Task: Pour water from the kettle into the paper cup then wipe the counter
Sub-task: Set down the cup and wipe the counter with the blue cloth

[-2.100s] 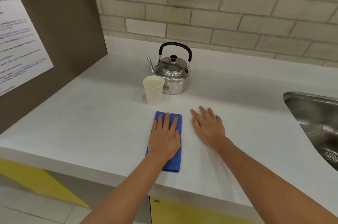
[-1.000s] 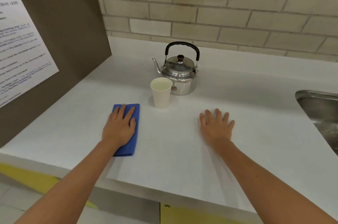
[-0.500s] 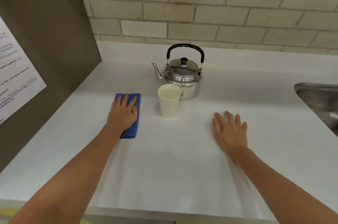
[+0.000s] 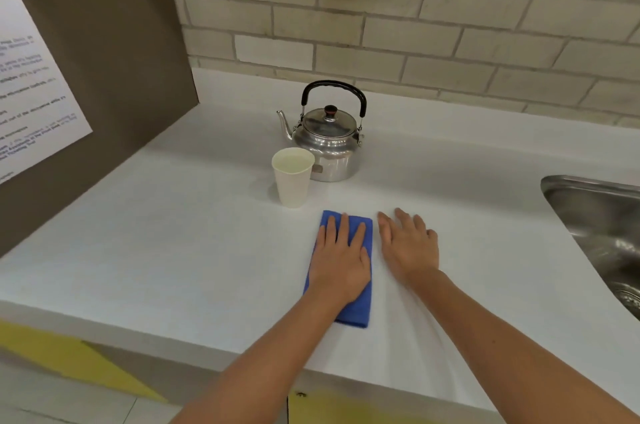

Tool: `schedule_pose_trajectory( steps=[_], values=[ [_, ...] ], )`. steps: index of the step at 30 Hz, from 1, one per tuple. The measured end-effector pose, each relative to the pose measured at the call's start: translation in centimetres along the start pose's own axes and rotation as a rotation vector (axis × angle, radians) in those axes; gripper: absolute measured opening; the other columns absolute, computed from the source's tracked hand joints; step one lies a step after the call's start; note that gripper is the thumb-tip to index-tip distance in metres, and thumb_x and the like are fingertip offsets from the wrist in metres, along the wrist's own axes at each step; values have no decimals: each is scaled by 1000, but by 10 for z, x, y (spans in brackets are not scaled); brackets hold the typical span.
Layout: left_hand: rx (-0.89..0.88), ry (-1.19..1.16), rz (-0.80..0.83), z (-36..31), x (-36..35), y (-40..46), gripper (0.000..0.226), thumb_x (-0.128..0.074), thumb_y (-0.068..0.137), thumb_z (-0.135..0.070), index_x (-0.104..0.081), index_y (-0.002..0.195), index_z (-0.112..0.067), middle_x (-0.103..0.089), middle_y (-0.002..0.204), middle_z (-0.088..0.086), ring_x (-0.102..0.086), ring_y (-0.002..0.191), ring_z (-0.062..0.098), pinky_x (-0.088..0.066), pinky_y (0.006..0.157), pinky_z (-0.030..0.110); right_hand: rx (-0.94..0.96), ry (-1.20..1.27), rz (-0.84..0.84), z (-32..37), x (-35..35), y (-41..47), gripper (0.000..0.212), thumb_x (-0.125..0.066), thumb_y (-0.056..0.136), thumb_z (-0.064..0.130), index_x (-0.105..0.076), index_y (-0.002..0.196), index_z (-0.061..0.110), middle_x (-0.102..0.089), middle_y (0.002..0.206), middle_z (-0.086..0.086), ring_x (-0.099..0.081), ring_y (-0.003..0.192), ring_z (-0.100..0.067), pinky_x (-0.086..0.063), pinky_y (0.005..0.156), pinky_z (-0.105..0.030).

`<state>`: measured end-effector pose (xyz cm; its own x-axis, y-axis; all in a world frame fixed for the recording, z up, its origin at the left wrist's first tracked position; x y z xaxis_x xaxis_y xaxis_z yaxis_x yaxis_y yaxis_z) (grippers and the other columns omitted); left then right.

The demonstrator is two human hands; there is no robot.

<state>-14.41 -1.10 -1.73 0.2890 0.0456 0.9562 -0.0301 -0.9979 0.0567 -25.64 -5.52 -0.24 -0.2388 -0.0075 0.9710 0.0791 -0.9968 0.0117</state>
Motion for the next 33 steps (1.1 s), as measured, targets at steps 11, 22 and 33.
schedule_pose_trajectory(
  steps=[11, 22, 33],
  values=[
    [-132, -31, 36, 9, 1, 34, 50, -19, 97, -34, -12, 145, -25, -6, 157, 6, 1, 144, 24, 3, 117, 34, -11, 119, -28, -3, 10, 4, 45, -18, 99, 36, -46, 130, 19, -45, 140, -4, -34, 131, -29, -28, 105, -45],
    [-4, -55, -35, 141, 47, -44, 51, -24, 95, -40, -14, 144, -32, -5, 157, -2, 1, 144, 16, -2, 118, 32, -216, -80, 45, 25, -8, 1, 52, -13, 95, 47, -32, 136, 20, -30, 144, -14, -23, 131, -42, -26, 105, -54],
    [134, 23, -58, 245, 68, 72, 52, -23, 95, -35, -13, 145, -22, -10, 156, 13, -5, 143, 32, -6, 117, 43, -175, -50, -57, 40, -14, 4, 49, -28, 97, 41, -31, 139, 17, -21, 153, -10, -9, 142, -33, -10, 116, -48]
  ],
)
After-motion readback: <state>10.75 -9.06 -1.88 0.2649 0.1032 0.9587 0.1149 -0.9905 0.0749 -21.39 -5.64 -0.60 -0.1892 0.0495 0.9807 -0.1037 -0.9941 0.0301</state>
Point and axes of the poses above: each hand's wrist, its own y-axis towards the middle knuckle, its own x-axis out of the back of the hand, z = x × y, the point moved 9 cm from there along y, towards the middle knuckle
